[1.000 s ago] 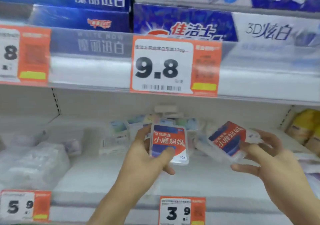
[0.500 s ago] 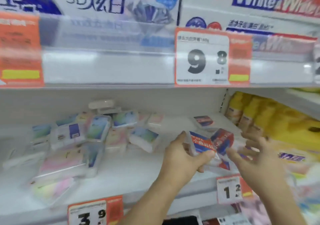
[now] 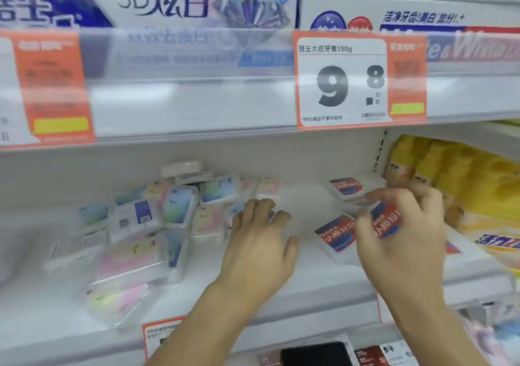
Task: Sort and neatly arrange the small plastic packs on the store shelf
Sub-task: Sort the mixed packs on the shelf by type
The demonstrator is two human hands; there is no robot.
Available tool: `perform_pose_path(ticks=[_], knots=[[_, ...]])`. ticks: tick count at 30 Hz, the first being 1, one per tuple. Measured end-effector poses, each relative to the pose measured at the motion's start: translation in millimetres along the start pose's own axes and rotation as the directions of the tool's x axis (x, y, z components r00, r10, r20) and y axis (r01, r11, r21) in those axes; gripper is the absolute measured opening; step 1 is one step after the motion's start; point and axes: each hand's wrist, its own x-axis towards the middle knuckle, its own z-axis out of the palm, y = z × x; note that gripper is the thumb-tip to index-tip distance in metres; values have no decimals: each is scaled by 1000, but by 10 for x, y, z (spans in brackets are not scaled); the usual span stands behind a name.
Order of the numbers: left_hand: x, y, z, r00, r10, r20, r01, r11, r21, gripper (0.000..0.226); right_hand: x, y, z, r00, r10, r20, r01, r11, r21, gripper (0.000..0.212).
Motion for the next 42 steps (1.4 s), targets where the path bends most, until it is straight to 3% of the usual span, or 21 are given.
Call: perform_pose_path(ticks=[3, 6, 10, 12, 14, 17, 19, 22, 25, 28, 31, 34, 38, 40, 42], knots=[[-163, -477, -246, 951, -170, 260, 105, 963, 248, 65, -205, -189, 315, 966, -89, 242, 63, 992, 112, 20], [-396, -862, -556, 872, -365, 326, 211, 882, 421, 88, -300, -282, 658, 847, -132, 515, 110, 991, 72, 41], [-659, -1210, -931, 798, -467, 380, 316, 863, 395, 89, -268, -380, 1014, 644, 83, 760, 119, 971, -207, 76], [-744, -1310, -1008, 858, -387, 338, 298, 911, 286, 81, -267, -384, 1127, 623, 132, 771, 97, 965, -244, 74], [-781, -1392, -1042, 893, -354, 278, 327, 935, 139, 71, -272, -402, 1151, 664, 128, 737, 7, 984, -178, 63], [-798, -1457, -1094, 895, -404, 189, 426, 900, -96, 56, -227, -466, 1081, 716, 255, 649, -304, 952, -39, 46], [-802, -1490, -1125, 881, -455, 131, 472, 866, -167, 47, -181, -515, 1034, 667, 357, 654, -530, 844, 80, 39], [-819, -1559, -1187, 832, -547, 95, 544, 767, -340, 37, -153, -565, 968, 574, 416, 705, -664, 740, 105, 46], [-842, -1590, -1255, 813, -569, 120, 567, 730, -382, 30, -186, -575, 890, 575, 323, 752, -583, 806, 99, 19], [-878, -1567, -1299, 809, -570, 144, 580, 733, -355, 21, -220, -604, 792, 499, 142, 855, -391, 917, 76, 40], [-893, -1600, -1320, 799, -578, 166, 594, 714, -371, 22, -292, -637, 743, 363, 19, 932, -309, 946, 101, 52], [-912, -1651, -1294, 810, -550, 204, 584, 719, -377, 45, -433, -680, 777, 282, -81, 956, -338, 924, 178, 57], [-938, -1498, -1154, 876, -374, 305, 406, 912, -49, 87, -516, -729, 863, 265, -137, 954, -252, 946, 206, 53], [-948, -1411, -1095, 876, -346, 337, 338, 937, 83, 100, -510, -763, 907, 267, -140, 953, -241, 948, 206, 55], [-953, -1409, -1084, 870, -358, 339, 361, 931, 56, 104, -496, -793, 941, 273, -148, 950, -275, 935, 225, 59]])
